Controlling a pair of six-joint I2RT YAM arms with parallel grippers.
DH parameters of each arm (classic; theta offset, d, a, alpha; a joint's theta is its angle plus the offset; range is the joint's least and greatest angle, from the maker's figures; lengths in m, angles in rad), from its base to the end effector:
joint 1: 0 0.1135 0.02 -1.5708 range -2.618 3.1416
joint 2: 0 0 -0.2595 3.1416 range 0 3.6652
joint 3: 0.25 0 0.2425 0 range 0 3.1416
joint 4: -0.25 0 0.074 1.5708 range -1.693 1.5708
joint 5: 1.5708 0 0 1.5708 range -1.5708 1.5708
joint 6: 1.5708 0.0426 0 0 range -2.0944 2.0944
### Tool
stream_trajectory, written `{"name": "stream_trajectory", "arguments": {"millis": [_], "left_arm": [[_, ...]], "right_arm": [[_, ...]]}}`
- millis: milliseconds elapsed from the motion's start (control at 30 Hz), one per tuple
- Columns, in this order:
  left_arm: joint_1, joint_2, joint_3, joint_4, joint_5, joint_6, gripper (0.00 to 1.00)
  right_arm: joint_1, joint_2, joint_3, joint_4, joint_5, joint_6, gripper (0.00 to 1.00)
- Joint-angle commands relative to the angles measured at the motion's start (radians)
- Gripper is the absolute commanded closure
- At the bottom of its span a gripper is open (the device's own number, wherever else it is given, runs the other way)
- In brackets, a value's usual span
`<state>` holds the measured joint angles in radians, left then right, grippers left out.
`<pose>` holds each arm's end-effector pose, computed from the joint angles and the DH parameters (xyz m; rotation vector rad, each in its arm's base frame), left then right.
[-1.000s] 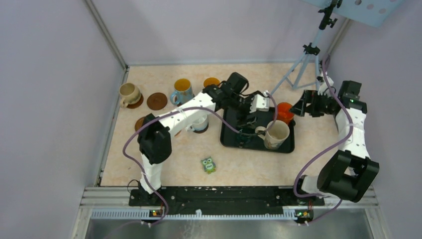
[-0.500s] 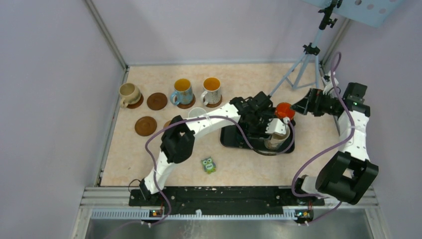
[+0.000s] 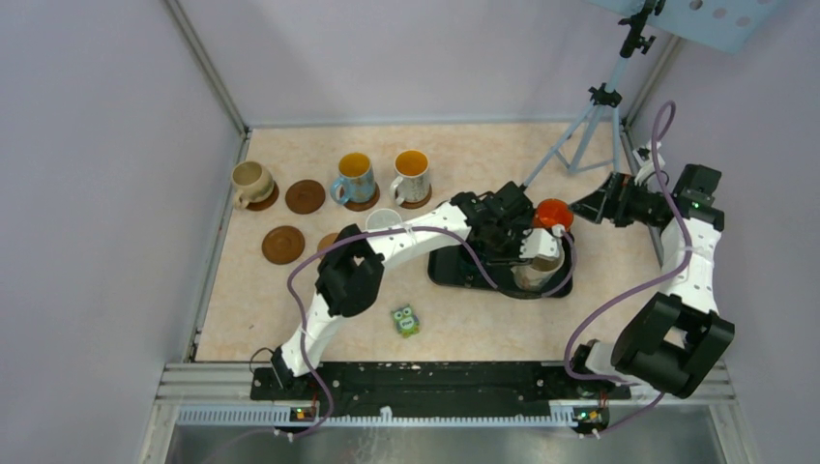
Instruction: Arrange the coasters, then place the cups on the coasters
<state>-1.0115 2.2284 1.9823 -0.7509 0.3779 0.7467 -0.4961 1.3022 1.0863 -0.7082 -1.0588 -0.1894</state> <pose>0.2428 -0.4176 0.2244 2.0659 1.5232 -0.5856 0.2381 -0.0867 0.2962 -0.0842 2.0894 0.8997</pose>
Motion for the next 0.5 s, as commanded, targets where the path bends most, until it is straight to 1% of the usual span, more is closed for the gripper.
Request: {"name": "stream_trajectory", "arguments": {"millis": [0,200,300,367,400,467], "left_arm": [[-0.019,-0.005,-0.016,0.056,0.036,-0.068,0.61],[-0.018,-0.024,-0.045,0.078,0.044,-0.084,0.77],[-0.018,-0.049,-0.055,0.111,0.045,-0.125,0.90],[-0.019,-0.084,-0.086,0.160,0.039,-0.162,0.94],[-0.019,-0.103,-0.102,0.179,0.040,-0.176,0.98],[-0.018,-0.138,-0.125,0.212,0.044,-0.208,1.00]], "right_arm": [[-0.012,-0.015,-0.007,0.030,-0.042,-0.014,0.03],[-0.013,-0.011,-0.008,0.041,-0.041,-0.008,0.03],[-0.013,-0.009,-0.013,0.049,-0.045,0.000,0.03],[-0.013,-0.006,-0.014,0.049,-0.047,0.003,0.03],[-0.014,-0.006,-0.014,0.050,-0.049,0.005,0.03],[-0.016,-0.006,-0.011,0.051,-0.051,0.009,0.03]]}}
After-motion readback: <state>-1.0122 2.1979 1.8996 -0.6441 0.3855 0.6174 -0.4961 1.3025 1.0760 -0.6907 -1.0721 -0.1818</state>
